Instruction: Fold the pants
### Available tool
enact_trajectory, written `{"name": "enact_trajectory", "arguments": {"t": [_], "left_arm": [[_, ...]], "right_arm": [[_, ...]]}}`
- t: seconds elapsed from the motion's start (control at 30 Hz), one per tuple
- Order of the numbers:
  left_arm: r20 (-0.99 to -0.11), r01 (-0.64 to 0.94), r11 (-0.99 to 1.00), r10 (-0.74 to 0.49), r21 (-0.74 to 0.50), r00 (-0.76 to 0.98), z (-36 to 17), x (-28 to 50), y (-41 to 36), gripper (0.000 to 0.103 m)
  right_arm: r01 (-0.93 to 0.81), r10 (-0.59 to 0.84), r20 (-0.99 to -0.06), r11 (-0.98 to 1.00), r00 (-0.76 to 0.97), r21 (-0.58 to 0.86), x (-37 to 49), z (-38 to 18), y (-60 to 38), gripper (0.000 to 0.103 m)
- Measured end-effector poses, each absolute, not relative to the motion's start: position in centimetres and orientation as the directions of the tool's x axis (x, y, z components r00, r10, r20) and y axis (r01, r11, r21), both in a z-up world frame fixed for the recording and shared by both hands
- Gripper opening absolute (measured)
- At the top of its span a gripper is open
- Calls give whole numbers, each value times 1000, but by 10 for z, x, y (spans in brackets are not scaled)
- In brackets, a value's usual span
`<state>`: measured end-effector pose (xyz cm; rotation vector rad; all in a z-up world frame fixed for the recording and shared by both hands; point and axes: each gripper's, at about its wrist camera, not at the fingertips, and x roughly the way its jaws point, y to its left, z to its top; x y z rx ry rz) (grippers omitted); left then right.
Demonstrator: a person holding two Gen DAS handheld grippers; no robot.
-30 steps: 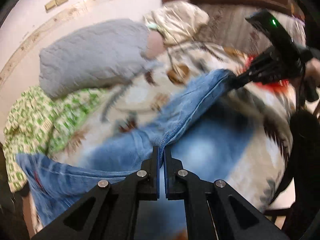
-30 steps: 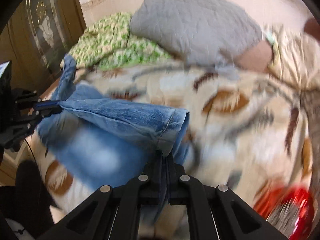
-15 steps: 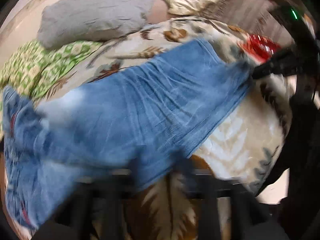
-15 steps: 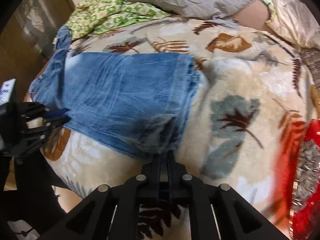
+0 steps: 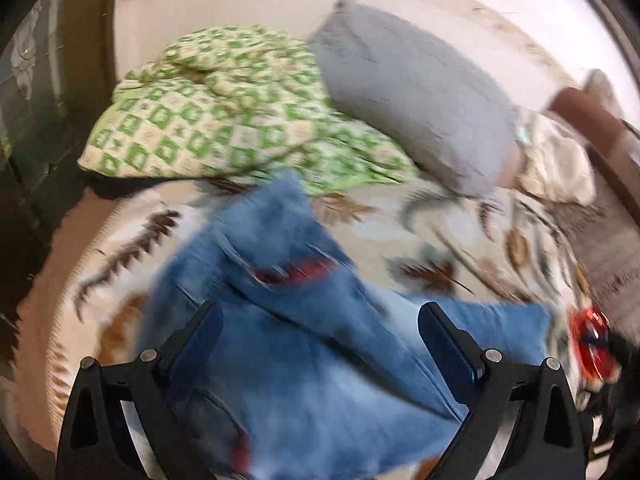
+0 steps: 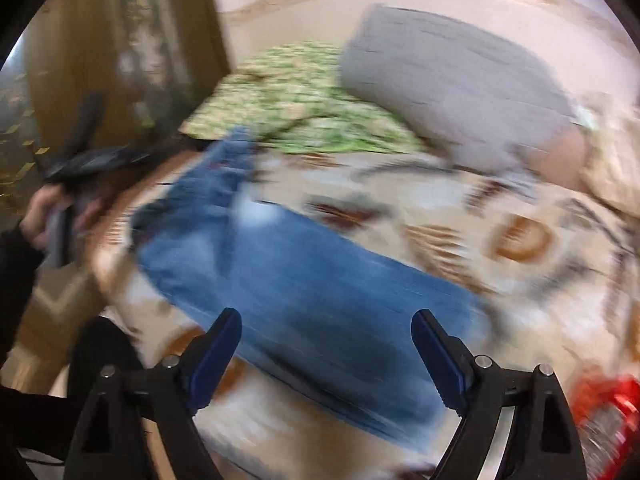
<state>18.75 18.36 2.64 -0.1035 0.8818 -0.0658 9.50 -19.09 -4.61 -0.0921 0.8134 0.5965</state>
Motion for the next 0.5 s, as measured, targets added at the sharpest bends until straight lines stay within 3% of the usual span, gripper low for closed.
{"name": "enact_trajectory", "arguments": {"t": [0.2, 0.5], "left_arm": [[-858, 37, 999, -44, -29, 513, 28, 279, 199, 98], [-942, 64, 994, 62, 88, 329, -30, 371, 186, 96]], "right_arm": [[-633, 564, -689, 749, 455, 194, 124, -75, -89, 89], [-655, 500, -725, 750, 474, 89, 176, -106, 12, 86]]}}
